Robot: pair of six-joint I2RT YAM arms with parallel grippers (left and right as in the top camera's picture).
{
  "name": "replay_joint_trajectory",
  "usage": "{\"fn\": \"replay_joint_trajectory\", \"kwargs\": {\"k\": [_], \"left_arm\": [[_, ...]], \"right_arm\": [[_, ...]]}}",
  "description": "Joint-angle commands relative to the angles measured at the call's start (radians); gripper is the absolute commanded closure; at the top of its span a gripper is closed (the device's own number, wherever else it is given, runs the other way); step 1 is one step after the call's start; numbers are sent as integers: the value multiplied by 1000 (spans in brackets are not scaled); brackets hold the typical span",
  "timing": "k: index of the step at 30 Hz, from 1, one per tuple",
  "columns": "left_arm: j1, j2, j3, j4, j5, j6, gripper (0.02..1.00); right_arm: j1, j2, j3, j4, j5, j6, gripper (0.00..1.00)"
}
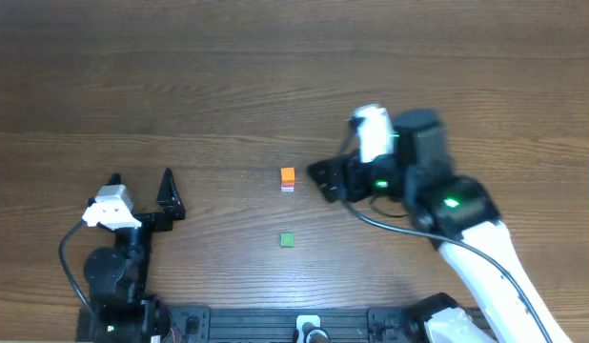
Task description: Stack Cubes
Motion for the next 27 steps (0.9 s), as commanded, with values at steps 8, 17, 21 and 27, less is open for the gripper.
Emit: {"fn": "replay_joint_trajectory", "kwargs": {"k": [8, 17, 21, 27], "left_arm": [[5, -5, -5, -3, 13, 14, 18], [5, -5, -5, -3, 13, 14, 18], [5, -5, -5, -3, 13, 14, 20], [5, -5, -5, -3, 13, 14, 18]], "right_arm": [[420, 222, 44, -114, 403, 482, 9], [571, 399, 44, -130, 462, 742, 7], [594, 459, 44, -130, 462, 799, 9], [618, 535, 44, -122, 473, 867, 9]]}}
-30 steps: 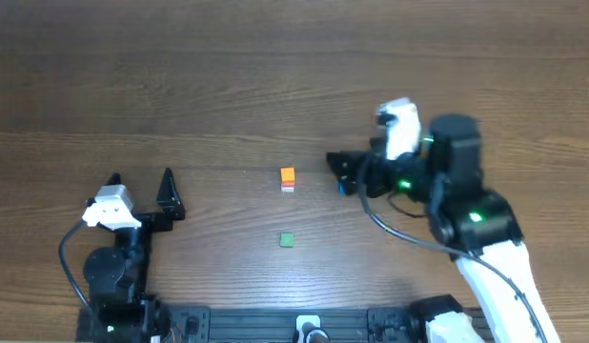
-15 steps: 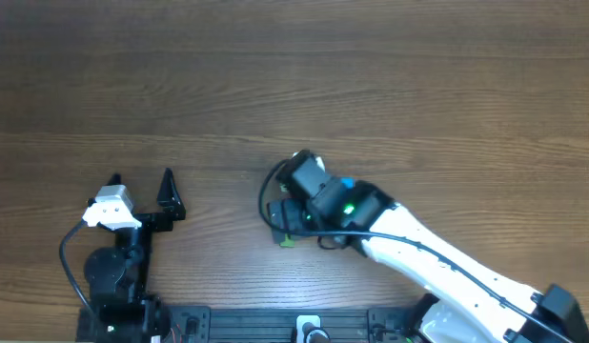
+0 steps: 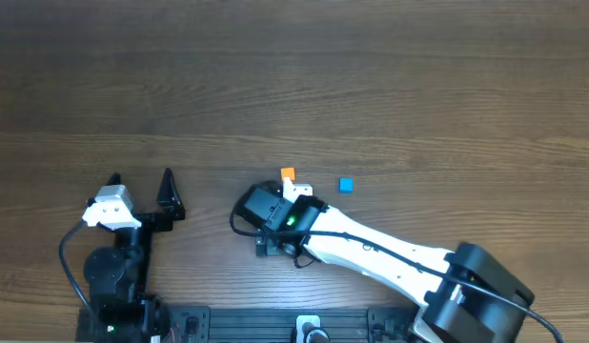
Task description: Stack Cubes
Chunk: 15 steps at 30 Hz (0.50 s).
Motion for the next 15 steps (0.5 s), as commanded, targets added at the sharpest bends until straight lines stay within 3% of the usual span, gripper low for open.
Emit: {"fn": "replay_joint_trajectory", "kwargs": {"k": [1, 10, 15], "left_arm": [[5, -5, -5, -3, 13, 14, 18], [5, -5, -5, -3, 13, 14, 18], [5, -5, -5, -3, 13, 14, 18]], "right_arm": [[13, 57, 22, 13, 28, 76, 9], [13, 125, 22, 63, 36, 84, 25], [13, 138, 22, 67, 43, 84, 137]]}}
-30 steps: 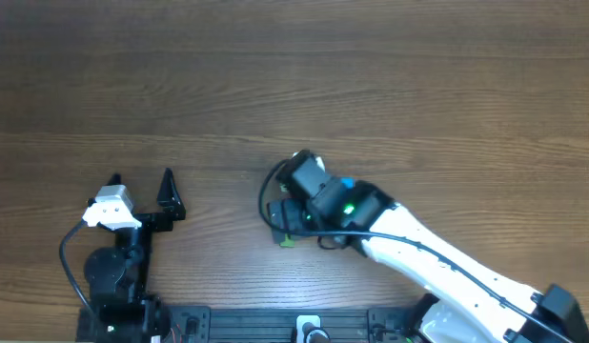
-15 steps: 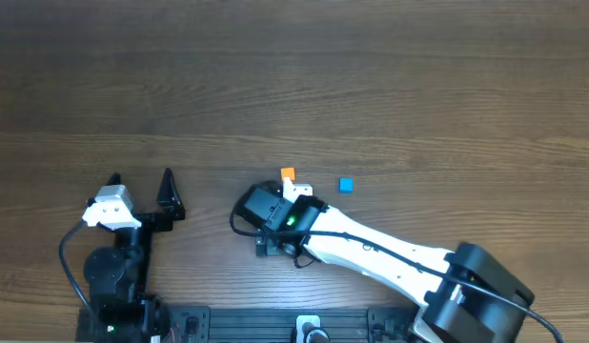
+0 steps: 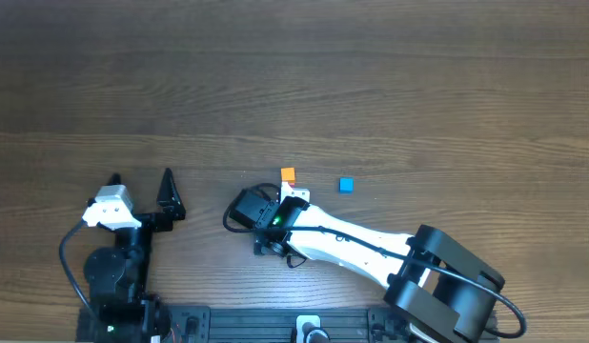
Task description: Stack Cubes
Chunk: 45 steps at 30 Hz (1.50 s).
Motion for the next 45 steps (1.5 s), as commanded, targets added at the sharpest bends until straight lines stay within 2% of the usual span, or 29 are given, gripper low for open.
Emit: {"fn": "replay_joint_trajectory", "kwargs": {"k": [1, 8, 18, 22, 26, 34, 39, 45], "left_arm": [[5, -5, -5, -3, 13, 14, 18], [5, -5, -5, -3, 13, 14, 18], [5, -5, -5, -3, 13, 14, 18], [5, -5, -5, -3, 13, 14, 18], [5, -5, -5, -3, 13, 14, 18], [5, -5, -5, -3, 13, 14, 18], [5, -5, -5, -3, 13, 14, 18], [5, -5, -5, -3, 13, 14, 18]], "right_arm": [[5, 28, 22, 2, 27, 9, 167], [5, 33, 22, 9, 27, 8, 358], [16, 33, 22, 16, 27, 3, 542], [20, 33, 22, 24, 27, -3, 555], [21, 33, 22, 31, 26, -11, 617], [21, 33, 22, 31, 27, -19, 647], [21, 33, 22, 32, 27, -22, 737], [21, 33, 22, 31, 27, -22, 746]]}}
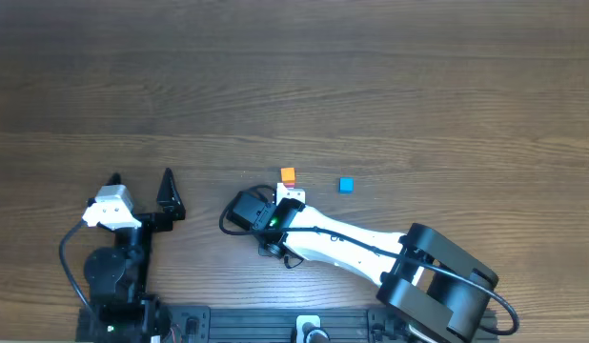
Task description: Stack Cubes
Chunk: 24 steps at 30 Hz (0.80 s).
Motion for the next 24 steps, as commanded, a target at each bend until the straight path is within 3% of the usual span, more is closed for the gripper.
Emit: {"fn": "replay_joint_trajectory", "kwargs": {"k": [1, 7, 12, 14, 24], "left_arm": [[5, -5, -5, -3, 13, 14, 18], [5, -5, -5, -3, 13, 14, 18], [5, -5, -5, -3, 13, 14, 18], [5, -5, -5, -3, 13, 14, 18], [5, -5, -5, -3, 13, 14, 18]], "right_arm": [[8, 9, 20, 2, 23, 0, 748], [8, -10, 32, -24, 31, 0, 838], [7, -79, 150, -202, 115, -3, 869], [-13, -100, 269, -320, 166, -54, 890], [-180, -36, 529, -447, 161, -252, 956]]}}
